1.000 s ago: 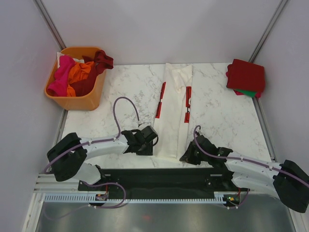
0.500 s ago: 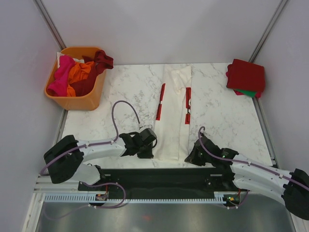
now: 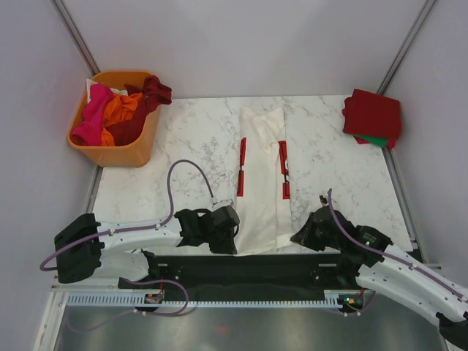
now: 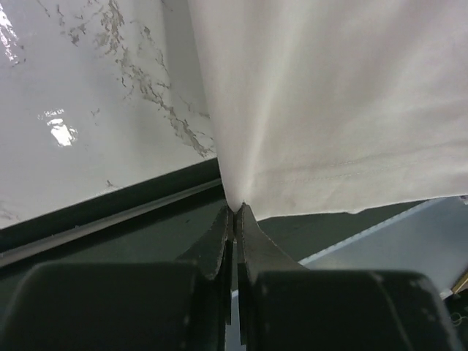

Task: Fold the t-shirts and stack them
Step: Fold the tshirt

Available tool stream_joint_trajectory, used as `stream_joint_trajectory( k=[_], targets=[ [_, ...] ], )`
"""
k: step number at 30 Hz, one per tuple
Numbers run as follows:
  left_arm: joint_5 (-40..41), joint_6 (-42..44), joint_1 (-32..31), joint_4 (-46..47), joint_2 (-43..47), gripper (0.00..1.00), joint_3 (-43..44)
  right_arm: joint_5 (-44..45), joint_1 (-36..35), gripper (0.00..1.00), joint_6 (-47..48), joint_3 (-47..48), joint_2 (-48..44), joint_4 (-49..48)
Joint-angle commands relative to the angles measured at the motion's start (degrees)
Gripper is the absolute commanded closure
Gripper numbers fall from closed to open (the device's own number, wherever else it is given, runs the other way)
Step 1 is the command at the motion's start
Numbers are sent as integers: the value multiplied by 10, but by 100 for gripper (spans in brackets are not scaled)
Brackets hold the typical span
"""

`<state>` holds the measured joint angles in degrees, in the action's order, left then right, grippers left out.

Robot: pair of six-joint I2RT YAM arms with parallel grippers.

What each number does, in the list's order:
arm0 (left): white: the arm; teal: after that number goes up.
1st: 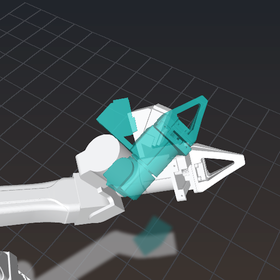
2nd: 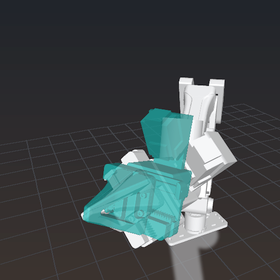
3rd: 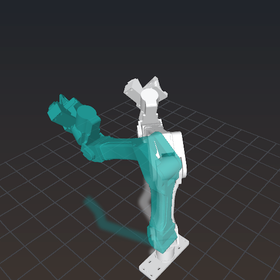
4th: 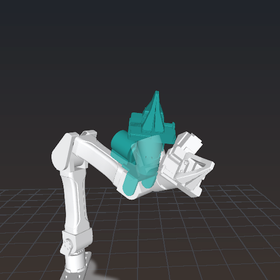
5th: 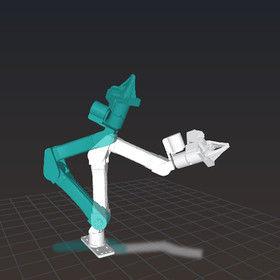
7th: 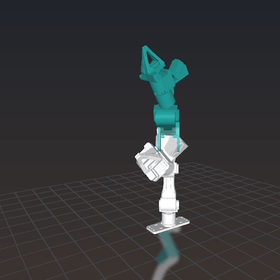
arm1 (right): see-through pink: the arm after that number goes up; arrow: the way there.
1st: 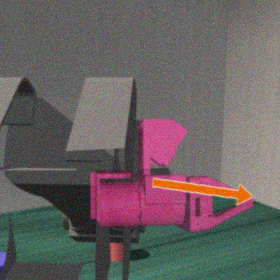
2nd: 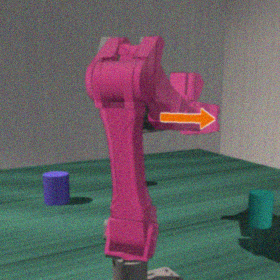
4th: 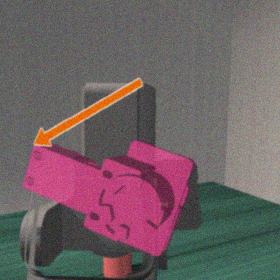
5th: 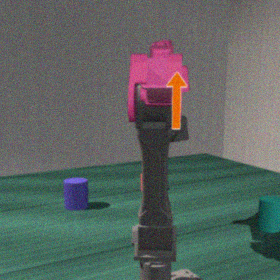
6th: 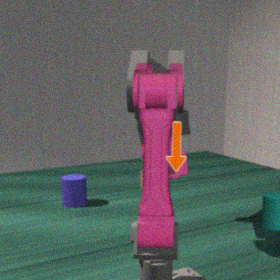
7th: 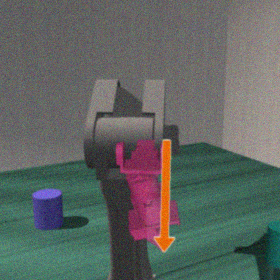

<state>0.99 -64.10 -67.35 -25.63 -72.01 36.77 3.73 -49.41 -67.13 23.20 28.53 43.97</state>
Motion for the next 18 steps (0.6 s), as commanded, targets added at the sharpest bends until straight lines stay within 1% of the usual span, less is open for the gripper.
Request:
stream_joint_trajectory(
  k=[1, 2, 3, 4, 6, 7, 9, 10, 12, 13, 16, 18],
  targets=[
    [21, -22, -3, -121, 26, 98, 101, 55, -1, 100, 30, 101, 40, 38],
    [34, -7, 8, -176, 23, 98, 127, 66, -1, 100, 40, 123, 54, 44],
    [38, 2, 15, -196, 22, 98, 152, 79, -1, 100, 48, 165, 82, 48],
    [44, 12, 30, -213, 21, 98, 199, 95, -1, 100, 57, 184, 94, 52],
    [43, 47, 50, -239, 16, 98, 236, 109, -1, 100, 77, 232, 131, 51],
    [36, 58, 73, -243, 14, 98, 263, 115, -1, 100, 84, 245, 143, 49],
    [25, 91, 98, -244, 0, 98, 282, 141, 0, 100, 103, 282, 176, 49],
    [14, 100, 123, -244, -6, 98, 297, 151, 1, 100, 111, 293, 187, 47],
    [3, 131, 147, -244, -21, 98, 311, 170, 9, 100, 136, 329, 222, 46],
    [-3, 141, 170, -244, -37, 98, 326, 174, 13, 100, 146, 340, 232, 46],
    [-32, 183, 215, -243, -83, 98, 367, 182, 52, 100, 190, 377, 270, 46],
    [-41, 208, 230, -244, -105, 98, 391, 176, 88, 100, 219, 392, 290, 41]
  ],
)
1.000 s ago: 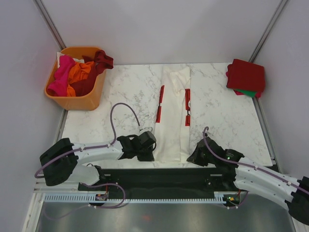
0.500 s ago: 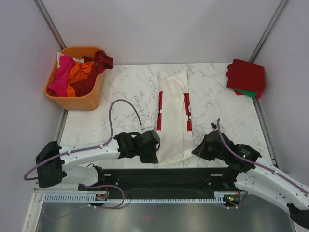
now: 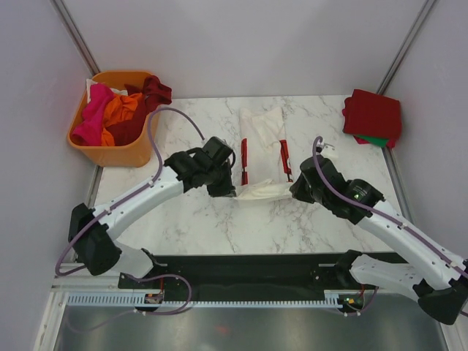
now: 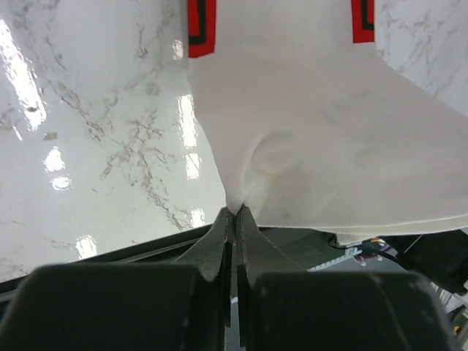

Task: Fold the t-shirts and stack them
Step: Fold the tshirt

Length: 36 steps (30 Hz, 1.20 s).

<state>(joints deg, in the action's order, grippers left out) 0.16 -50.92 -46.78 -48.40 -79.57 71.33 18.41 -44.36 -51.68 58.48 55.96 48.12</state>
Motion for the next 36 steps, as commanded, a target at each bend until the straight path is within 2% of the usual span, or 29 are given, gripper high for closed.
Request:
stream_joint_trajectory(
  k=[1, 5, 14, 24, 36],
  targets=[
    [-38, 83, 33, -15, -54, 98, 68, 23, 51, 100, 75, 42, 23, -7],
    [-55, 114, 46, -15, -119, 98, 125, -7, 98, 100, 107, 50, 61, -33],
    [-79, 156, 93, -19, -225, 98, 225, -43, 142, 100, 150, 70, 148, -91],
    [-95, 213, 134, -60, -367, 98, 388, -83, 209, 100, 186, 142, 291, -144],
    [-130, 240, 173, -90, -533, 97, 524, -99, 252, 100, 194, 211, 469, -175]
  ],
)
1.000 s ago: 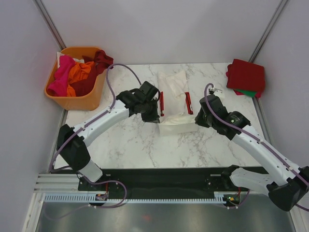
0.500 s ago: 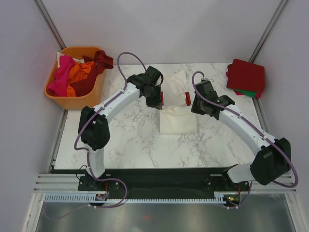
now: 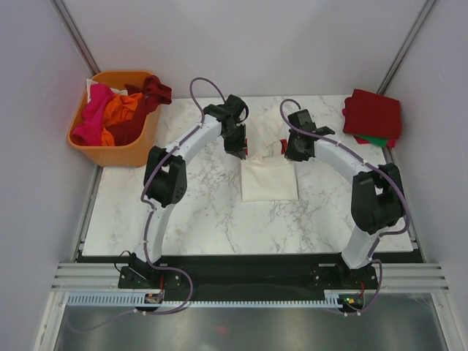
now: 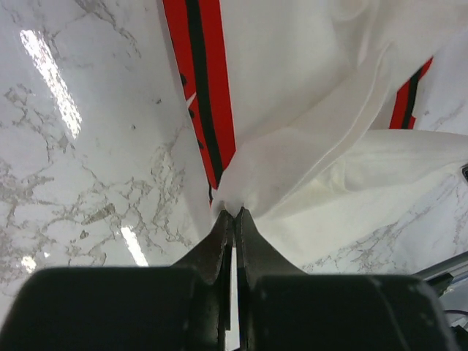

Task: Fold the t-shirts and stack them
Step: Fold the tshirt

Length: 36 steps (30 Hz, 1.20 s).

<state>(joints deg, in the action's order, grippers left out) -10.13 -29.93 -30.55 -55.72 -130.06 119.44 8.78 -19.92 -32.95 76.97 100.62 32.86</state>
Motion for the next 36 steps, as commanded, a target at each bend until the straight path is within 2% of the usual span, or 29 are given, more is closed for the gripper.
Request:
stream_joint_trajectory(
  k=[1, 3, 5, 6, 8, 9, 11, 12, 14, 15, 17, 20, 23, 26, 27, 28, 29, 30, 31, 36],
  targets=[
    [-30, 31, 17, -17, -35, 97, 49, -2, 9, 100, 7, 28, 30, -27],
    [-33, 32, 23, -18, -59, 97, 68, -2, 15, 100, 11, 43, 58, -30],
    [-37, 37, 31, -18, -73, 94, 83, -4, 26, 96, 13, 68, 87, -28],
    [-43, 44, 36, -18, -90, 87, 104, -3, 29, 88, 13, 83, 102, -28],
    [-45, 43, 44, -17, -104, 78, 130, -1, 36, 62, 14, 103, 117, -28],
    [-66, 40, 50, -16, -114, 65, 159, 5, 43, 42, 17, 117, 124, -20],
    [-91, 37, 58, -12, -148, 52, 201, 23, 48, 24, 18, 165, 144, -5],
    [-108, 34, 65, -11, -157, 41, 249, 37, 54, 13, 21, 183, 149, 10],
    [-128, 19, 78, -1, -166, 33, 293, 44, 59, 9, 24, 236, 160, 39],
    [-133, 11, 92, 7, -158, 9, 293, 47, 60, 7, 30, 250, 160, 48],
    [-127, -7, 105, 26, -119, 8, 280, 51, 61, 7, 35, 258, 132, 57],
    [-102, -1, 117, 33, -46, 12, 215, 13, 61, 9, 51, 198, 57, 20],
    [-96, 12, 108, 39, 8, 26, 127, -83, 60, 21, 54, 98, -16, -39],
    [-85, 26, 79, 48, 66, 52, 56, -173, 55, 67, 50, 32, -38, -58],
    [-81, 28, 60, 54, 88, 71, 15, -187, 52, 90, 51, 21, -34, -58],
    [-76, 29, 49, 59, 97, 79, -7, -198, 48, 99, 52, 4, -27, -57],
    [-72, 30, 37, 64, 104, 83, -44, -201, 40, 100, 53, -5, -23, -57],
    [-63, 31, 15, 70, 110, 94, -57, -198, 36, 100, 59, -12, -18, -58],
    [-58, 30, 3, 79, 111, 96, -68, -194, 33, 100, 59, -24, -8, -58],
    [-38, 16, -40, 84, 57, 98, -79, -194, 30, 100, 63, -33, 32, -65]
  ],
)
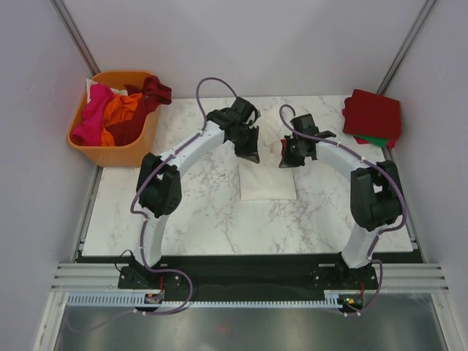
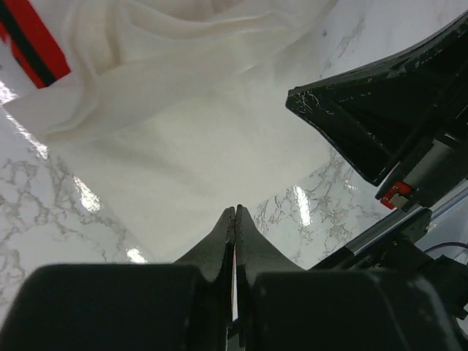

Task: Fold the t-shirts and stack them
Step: Fold the tshirt

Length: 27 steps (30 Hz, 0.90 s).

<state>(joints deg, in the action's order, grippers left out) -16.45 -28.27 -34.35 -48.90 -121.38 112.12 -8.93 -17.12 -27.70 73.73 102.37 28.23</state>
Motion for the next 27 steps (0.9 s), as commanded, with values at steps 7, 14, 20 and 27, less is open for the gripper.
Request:
stream_joint_trajectory(
  k=[7, 14, 20, 27],
  targets=[
    [25, 8, -6, 19, -112, 98, 52, -7, 2, 100, 19, 47, 75, -19],
    [42, 12, 6, 19, -164, 98, 100, 6, 9, 100, 23, 107, 131, -9],
    [57, 23, 32, 19, -192, 98, 182, 10, 39, 100, 17, 156, 168, -5],
    [44, 29, 59, 23, -228, 97, 237, -2, 63, 100, 16, 193, 210, -2]
  ],
)
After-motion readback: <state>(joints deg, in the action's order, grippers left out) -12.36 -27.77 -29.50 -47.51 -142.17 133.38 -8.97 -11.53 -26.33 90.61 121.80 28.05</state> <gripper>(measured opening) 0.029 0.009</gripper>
